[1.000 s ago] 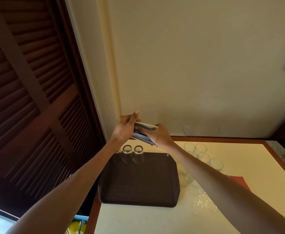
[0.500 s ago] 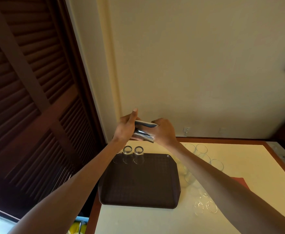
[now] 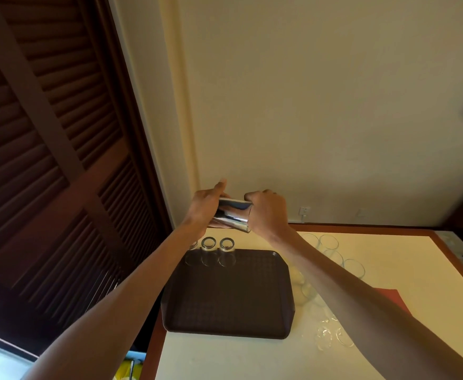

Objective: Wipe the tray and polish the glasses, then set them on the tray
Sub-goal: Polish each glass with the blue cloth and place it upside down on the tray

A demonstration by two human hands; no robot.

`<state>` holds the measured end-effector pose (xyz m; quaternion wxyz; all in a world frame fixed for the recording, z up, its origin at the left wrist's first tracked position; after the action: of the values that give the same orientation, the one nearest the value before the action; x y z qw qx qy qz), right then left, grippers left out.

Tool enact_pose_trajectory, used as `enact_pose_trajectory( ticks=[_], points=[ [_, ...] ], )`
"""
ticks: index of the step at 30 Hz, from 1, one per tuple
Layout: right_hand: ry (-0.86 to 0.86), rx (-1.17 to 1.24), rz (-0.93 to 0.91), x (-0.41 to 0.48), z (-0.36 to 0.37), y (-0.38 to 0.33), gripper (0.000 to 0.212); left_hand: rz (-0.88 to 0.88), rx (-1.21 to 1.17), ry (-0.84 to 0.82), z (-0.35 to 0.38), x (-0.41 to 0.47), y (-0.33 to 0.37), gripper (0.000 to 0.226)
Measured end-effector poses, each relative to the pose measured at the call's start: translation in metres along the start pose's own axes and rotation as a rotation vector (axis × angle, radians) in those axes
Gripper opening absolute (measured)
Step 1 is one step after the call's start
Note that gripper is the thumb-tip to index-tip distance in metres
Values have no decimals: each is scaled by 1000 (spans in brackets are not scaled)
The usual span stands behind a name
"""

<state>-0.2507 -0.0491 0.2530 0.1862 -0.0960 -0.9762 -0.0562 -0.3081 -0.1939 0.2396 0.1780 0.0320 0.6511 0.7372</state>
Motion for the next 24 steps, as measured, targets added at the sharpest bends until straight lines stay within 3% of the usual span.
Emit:
enact_pose_trajectory(
  ticks=[1, 3, 5, 7, 9, 13, 16, 19, 20, 22, 24],
  points=[
    [-12, 85, 41, -1, 7, 1, 3, 70, 44, 10, 0, 0, 3, 53],
    [-190, 437, 180, -2, 27, 1, 26, 214, 71, 19, 0, -4, 11, 58],
    [-548, 870, 332, -13, 43, -9, 51, 354, 79, 0, 3, -6, 15, 54],
    [-798, 1006, 369, -24, 45, -18, 56, 407, 40, -21, 3, -8, 14, 48],
    [-716, 825, 323, -20, 40, -12, 46, 309, -79, -38, 2, -8, 8, 45],
    [-213, 54, 51, -4, 1, 1, 10, -82, -226, -166, -1, -6, -6, 46],
    [13, -135, -51, -1, -20, -4, 8, -129, -154, -143, -1, -5, -8, 44],
    [-64, 82, 50, 2, 8, -1, 7, 46, -53, -28, -4, -5, 2, 49],
    [-152, 243, 106, 2, 16, -1, 18, 122, -47, -10, -4, -6, 5, 50],
    [-432, 716, 224, -6, 25, -7, 49, 272, -33, 0, -3, -8, 12, 51],
    [-702, 936, 274, -15, 28, -16, 58, 362, -19, -19, -3, -10, 13, 49]
  ],
)
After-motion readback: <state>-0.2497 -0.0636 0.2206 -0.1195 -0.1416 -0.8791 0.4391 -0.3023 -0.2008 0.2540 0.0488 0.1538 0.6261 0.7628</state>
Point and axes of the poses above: each hand's wrist, its own x-axis towards the middle knuckle, its own z-axis out of the palm, y = z × x, the point moved 5 cm from there along x, towards the middle knuckle, and after that the axes turned 15 degrees about -x, right-handed, at the moved point
